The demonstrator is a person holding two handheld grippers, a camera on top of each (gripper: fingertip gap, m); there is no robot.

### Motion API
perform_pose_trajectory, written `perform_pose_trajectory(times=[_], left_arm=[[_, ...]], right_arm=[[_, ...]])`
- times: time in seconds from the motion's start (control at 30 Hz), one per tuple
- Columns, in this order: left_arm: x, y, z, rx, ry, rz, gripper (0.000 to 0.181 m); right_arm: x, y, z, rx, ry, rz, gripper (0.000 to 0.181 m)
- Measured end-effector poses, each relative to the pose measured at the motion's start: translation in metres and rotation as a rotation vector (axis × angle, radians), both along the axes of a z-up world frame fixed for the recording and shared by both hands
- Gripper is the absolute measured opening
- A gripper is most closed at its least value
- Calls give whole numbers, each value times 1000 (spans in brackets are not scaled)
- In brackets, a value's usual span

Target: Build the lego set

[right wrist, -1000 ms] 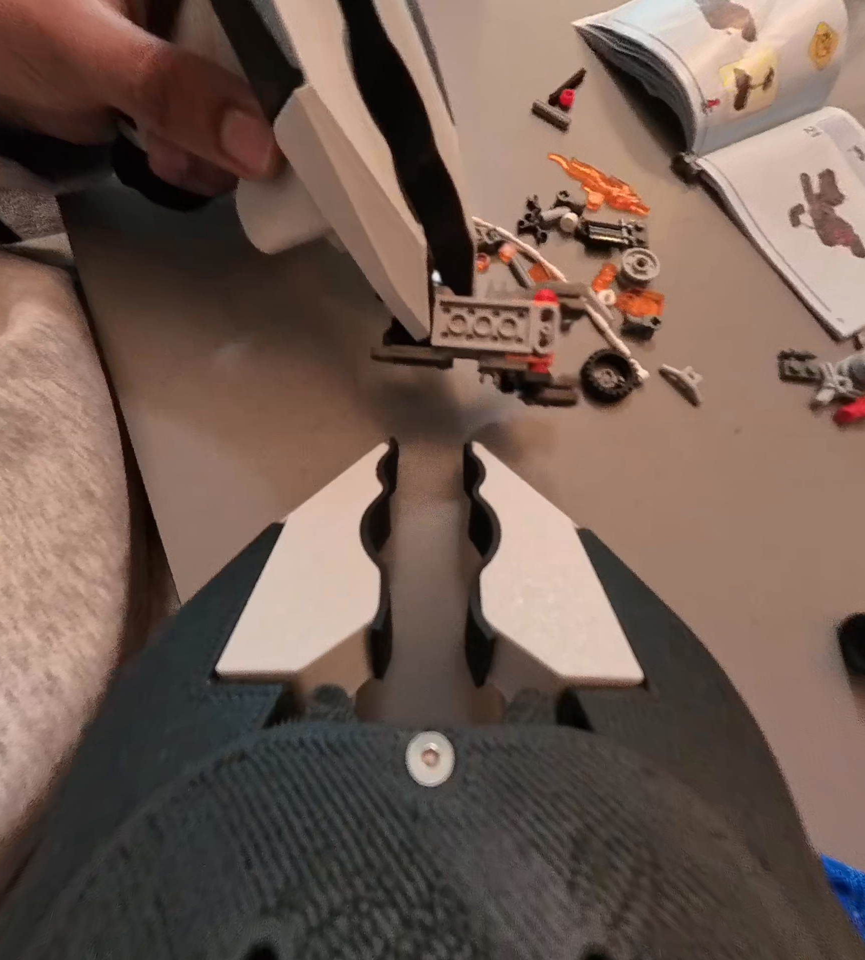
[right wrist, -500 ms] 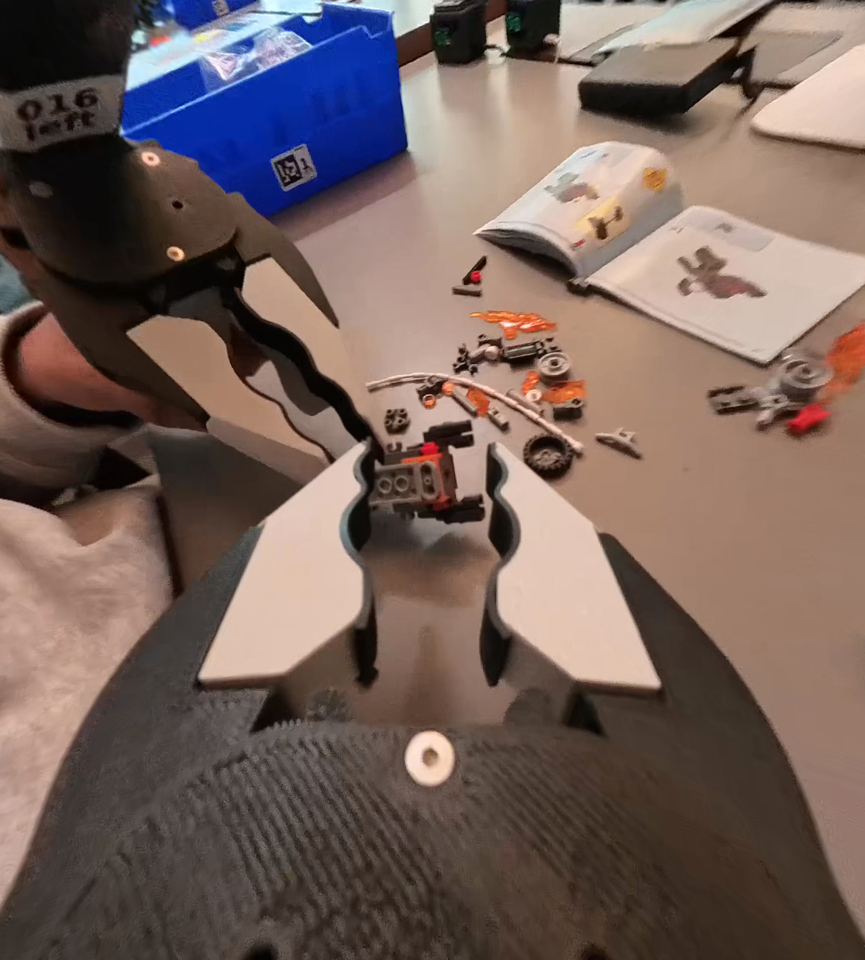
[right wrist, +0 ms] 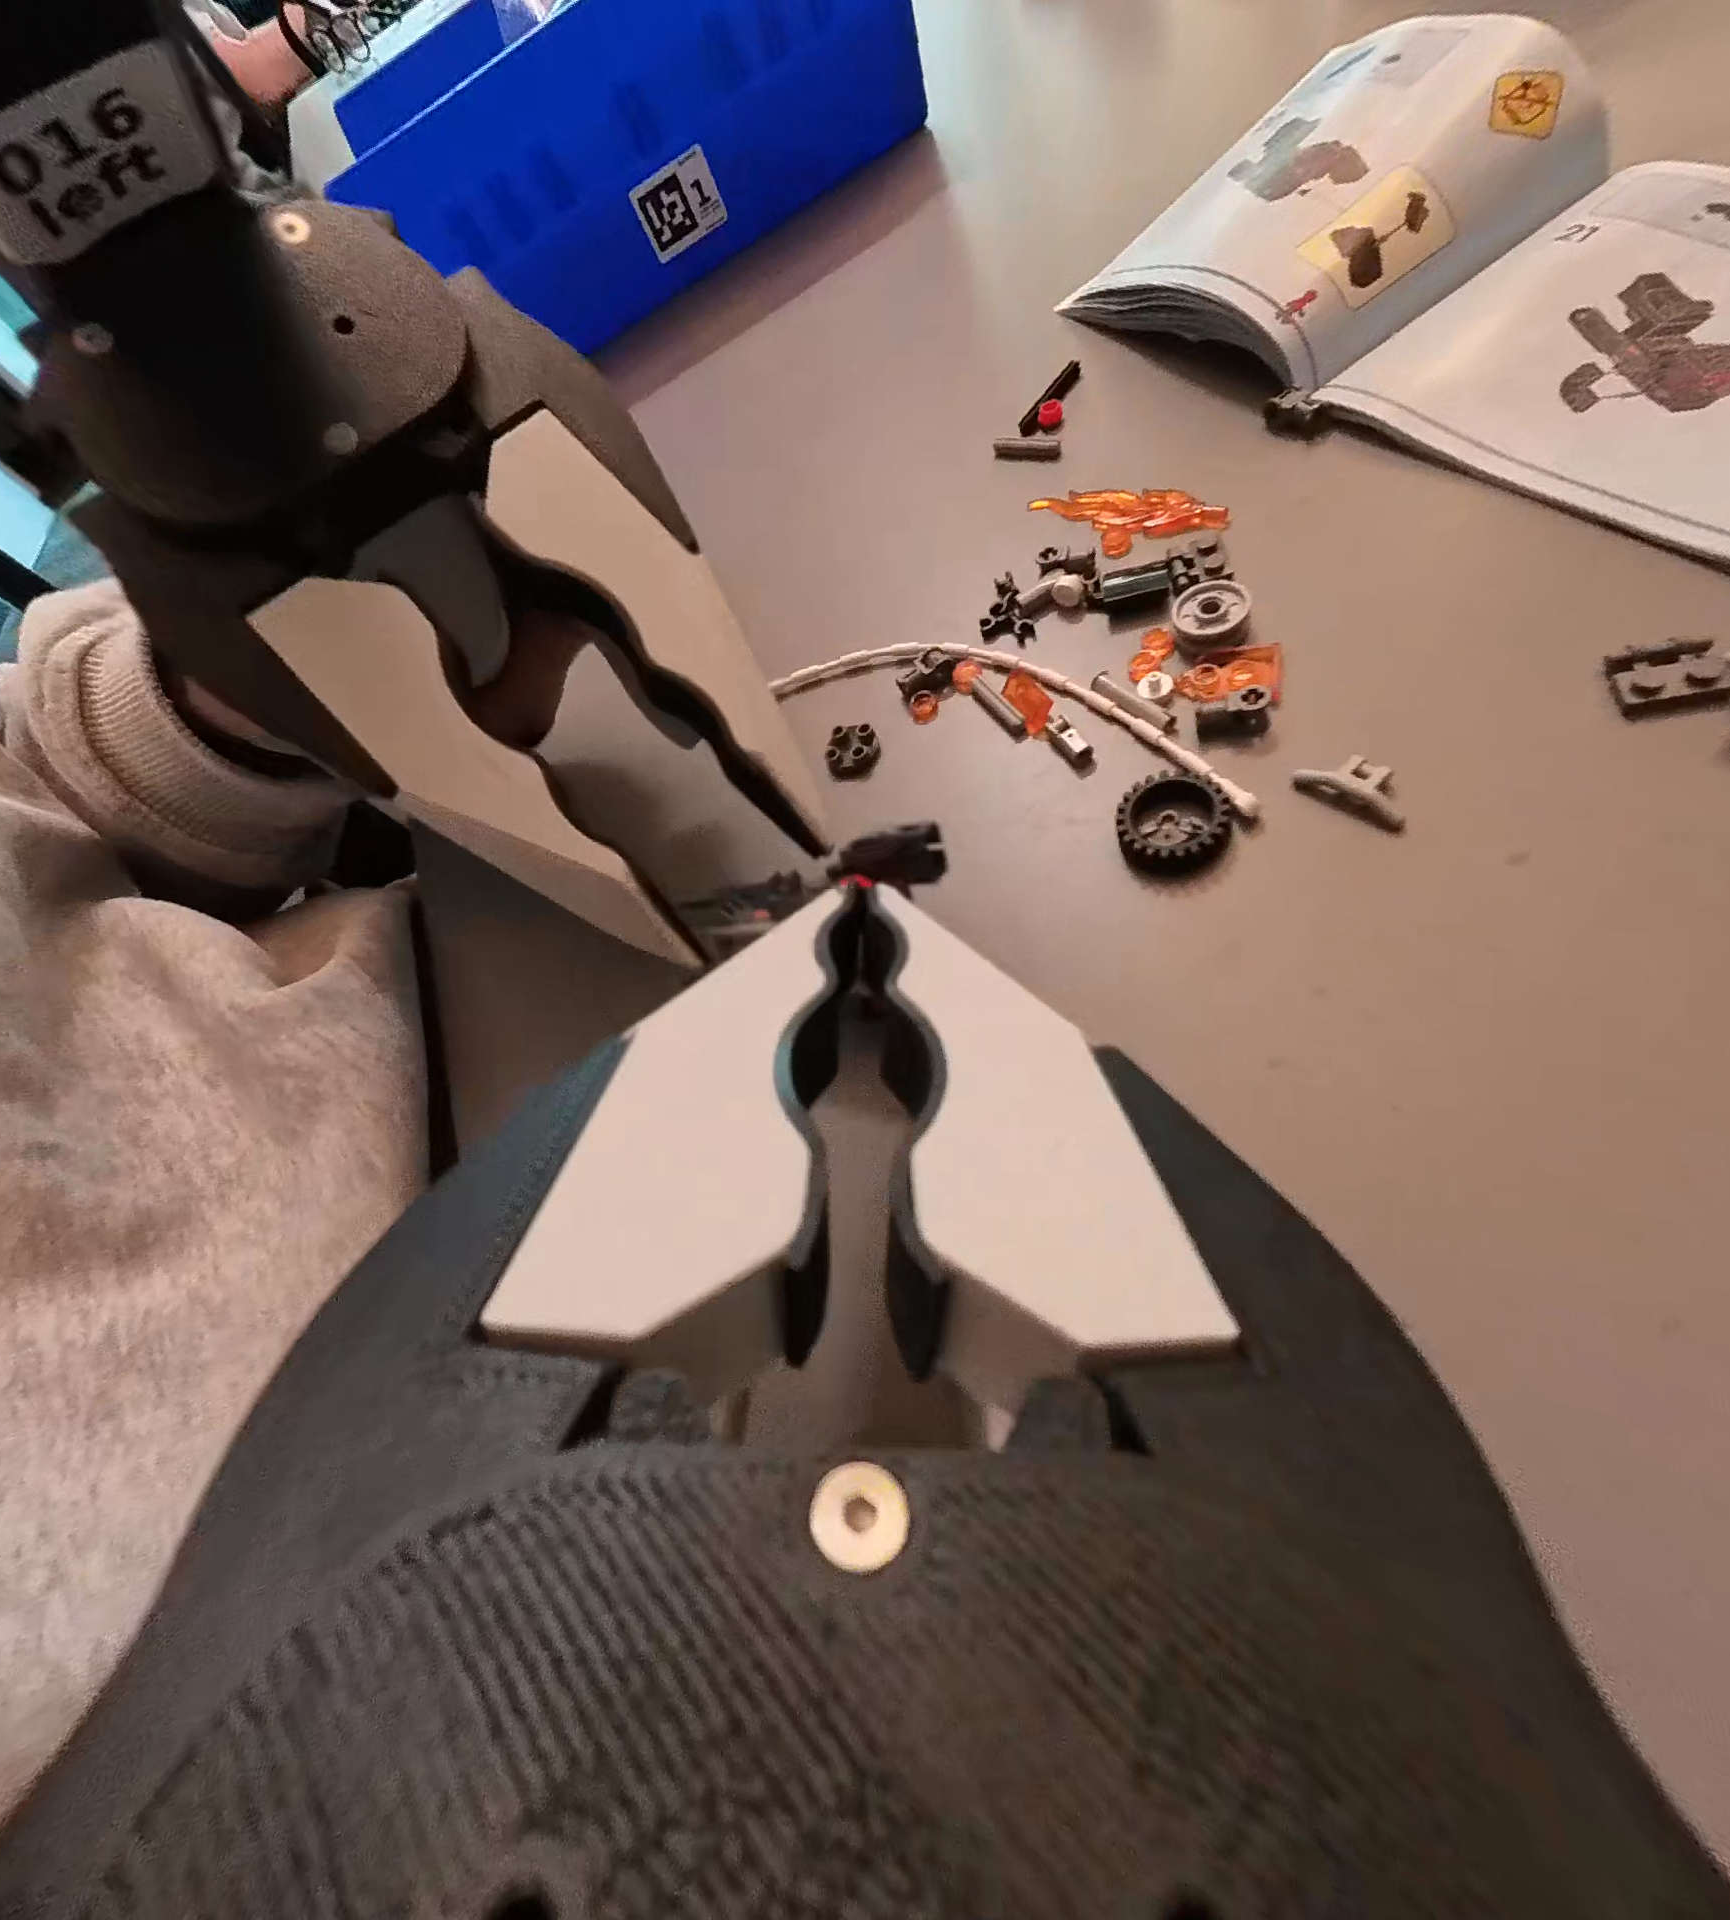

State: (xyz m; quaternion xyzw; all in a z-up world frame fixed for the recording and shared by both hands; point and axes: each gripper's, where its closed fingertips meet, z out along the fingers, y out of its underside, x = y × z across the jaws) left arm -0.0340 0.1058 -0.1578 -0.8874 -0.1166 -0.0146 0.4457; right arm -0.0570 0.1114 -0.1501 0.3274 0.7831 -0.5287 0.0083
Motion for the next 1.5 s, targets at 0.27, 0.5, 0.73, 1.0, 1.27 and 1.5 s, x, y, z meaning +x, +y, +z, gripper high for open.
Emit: perform_pose_trajectory(times=[0.27,0.5,0.73,1.0,1.27,1.5], left_arm=[[-3,-7,-5,64,-243,59,44],[-11,-16,-14,27,-237,133,43],[-4,-14,-8,73,-280,89,26],[7,-10,-3,1,58,-38,15],[14,-8,-5,-21,193,-100,15],[16,-7,-5,-33,244,-125,15]], right_arm=[[2,5,-7,50,-4,-20,0],[-4,2,-4,65,31,-42,19],[-12,-6,0,88,64,-51,29],[-8,-4,-9,146,65,-31,44],[-8,7,4,33,46,4,49],[-9,18,1,319,305,141,49]])
